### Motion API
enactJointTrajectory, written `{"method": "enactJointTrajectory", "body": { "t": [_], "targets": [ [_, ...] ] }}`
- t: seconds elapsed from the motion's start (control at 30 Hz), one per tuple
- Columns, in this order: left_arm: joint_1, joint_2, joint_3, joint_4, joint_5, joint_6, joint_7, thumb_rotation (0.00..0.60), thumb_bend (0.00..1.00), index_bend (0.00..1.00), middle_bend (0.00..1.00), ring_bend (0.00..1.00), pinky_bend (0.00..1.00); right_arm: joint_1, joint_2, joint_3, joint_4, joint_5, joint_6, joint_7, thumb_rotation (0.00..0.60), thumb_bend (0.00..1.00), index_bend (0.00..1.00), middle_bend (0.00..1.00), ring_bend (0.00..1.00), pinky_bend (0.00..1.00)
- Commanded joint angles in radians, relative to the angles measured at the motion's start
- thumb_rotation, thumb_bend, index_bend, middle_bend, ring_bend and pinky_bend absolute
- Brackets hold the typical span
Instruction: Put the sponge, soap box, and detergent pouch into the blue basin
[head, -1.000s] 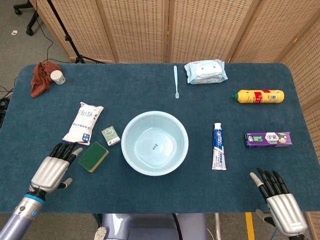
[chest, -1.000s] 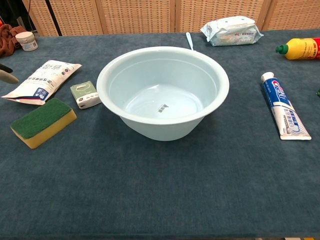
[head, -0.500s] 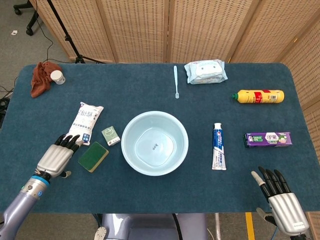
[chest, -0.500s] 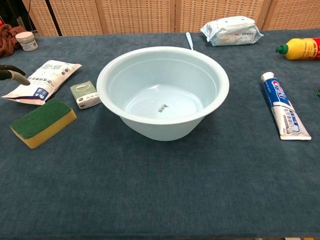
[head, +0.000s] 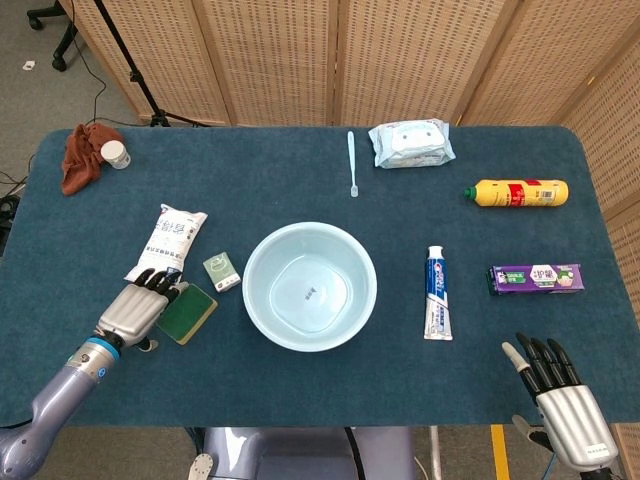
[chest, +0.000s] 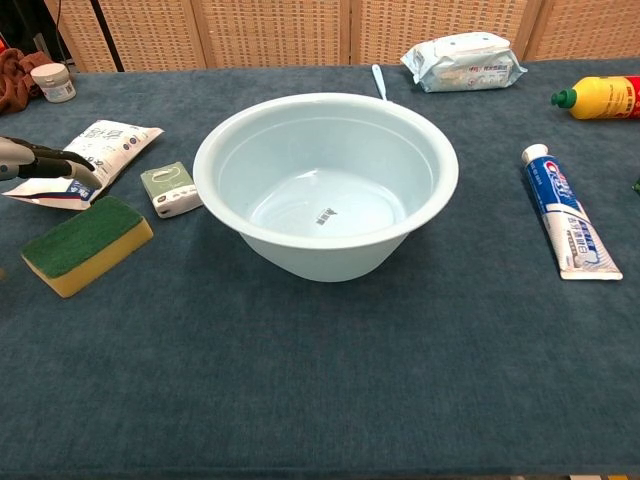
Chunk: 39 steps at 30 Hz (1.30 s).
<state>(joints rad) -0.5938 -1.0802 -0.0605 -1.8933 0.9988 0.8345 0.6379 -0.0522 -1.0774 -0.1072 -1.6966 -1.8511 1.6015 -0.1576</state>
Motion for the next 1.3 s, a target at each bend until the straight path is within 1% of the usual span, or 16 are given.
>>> {"method": "enactJointTrajectory", "body": {
  "t": [0.03,0.5,0.77,0.83,0.9,0.97,1.0,1.03,1.07,1.1,1.13,1.2,1.3],
  "targets": [
    [-0.017,-0.012,0.006,0.006,-0.008,-0.001,-0.001,0.6,0.14,0.0,0.0,0.0,0.0,0.001,0.0,0.0,0.001,-0.003,0.003,0.003,0.6,0.1,0.06,0.0,0.0,0.0],
    [-0.095,-0.076,0.058,0.041,-0.085,0.007,0.044,0.6,0.13,0.0,0.0,0.0,0.0,-0.002,0.0,0.006,0.009,-0.008,0.022,0.013,0.6,0.11,0.06,0.0,0.0,0.0],
    [-0.12,-0.097,0.085,0.049,-0.119,0.029,0.06,0.6,0.14,0.0,0.0,0.0,0.0,-0.003,-0.001,0.008,0.014,-0.01,0.031,0.022,0.6,0.1,0.06,0.0,0.0,0.0],
    [-0.118,-0.109,0.082,0.051,-0.119,0.058,0.057,0.6,0.14,0.0,0.0,0.0,0.0,-0.003,-0.001,0.008,0.014,-0.011,0.033,0.022,0.6,0.11,0.06,0.0,0.0,0.0],
    [-0.108,-0.127,0.08,0.058,-0.101,0.098,0.055,0.6,0.18,0.0,0.0,0.0,0.0,-0.003,-0.001,0.008,0.015,-0.011,0.033,0.024,0.6,0.11,0.06,0.0,0.0,0.0],
    [-0.096,-0.145,0.075,0.066,-0.079,0.146,0.051,0.6,0.26,0.0,0.0,0.0,0.0,-0.003,-0.001,0.008,0.015,-0.01,0.034,0.026,0.6,0.11,0.06,0.0,0.0,0.0],
    [-0.089,-0.155,0.073,0.072,-0.063,0.169,0.051,0.6,0.31,0.03,0.0,0.0,0.01,-0.003,-0.001,0.009,0.015,-0.01,0.034,0.026,0.6,0.11,0.06,0.0,0.0,0.0],
    [-0.078,-0.171,0.066,0.082,-0.035,0.209,0.046,0.6,0.36,0.09,0.0,0.0,0.04,-0.003,0.0,0.009,0.015,-0.011,0.035,0.027,0.6,0.11,0.06,0.0,0.0,0.0],
    [-0.068,-0.185,0.066,0.093,-0.01,0.236,0.04,0.6,0.38,0.14,0.0,0.01,0.07,-0.003,-0.001,0.009,0.016,-0.011,0.035,0.027,0.6,0.11,0.06,0.0,0.0,0.0],
    [-0.059,-0.196,0.066,0.103,0.012,0.255,0.031,0.6,0.41,0.24,0.01,0.03,0.12,-0.003,-0.001,0.009,0.016,-0.011,0.035,0.027,0.6,0.11,0.06,0.0,0.0,0.0],
    [-0.052,-0.204,0.065,0.11,0.024,0.269,0.022,0.6,0.44,0.31,0.03,0.07,0.17,-0.003,-0.001,0.008,0.015,-0.011,0.036,0.028,0.6,0.1,0.06,0.0,0.0,0.0],
    [-0.044,-0.213,0.063,0.117,0.035,0.282,0.012,0.6,0.46,0.38,0.08,0.13,0.22,-0.003,-0.001,0.008,0.016,-0.013,0.037,0.029,0.6,0.1,0.06,0.0,0.0,0.0],
    [-0.04,-0.217,0.063,0.122,0.047,0.286,0.007,0.6,0.47,0.47,0.15,0.19,0.27,-0.004,-0.001,0.008,0.016,-0.014,0.039,0.03,0.6,0.1,0.06,0.0,0.0,0.0]
  ]
}}
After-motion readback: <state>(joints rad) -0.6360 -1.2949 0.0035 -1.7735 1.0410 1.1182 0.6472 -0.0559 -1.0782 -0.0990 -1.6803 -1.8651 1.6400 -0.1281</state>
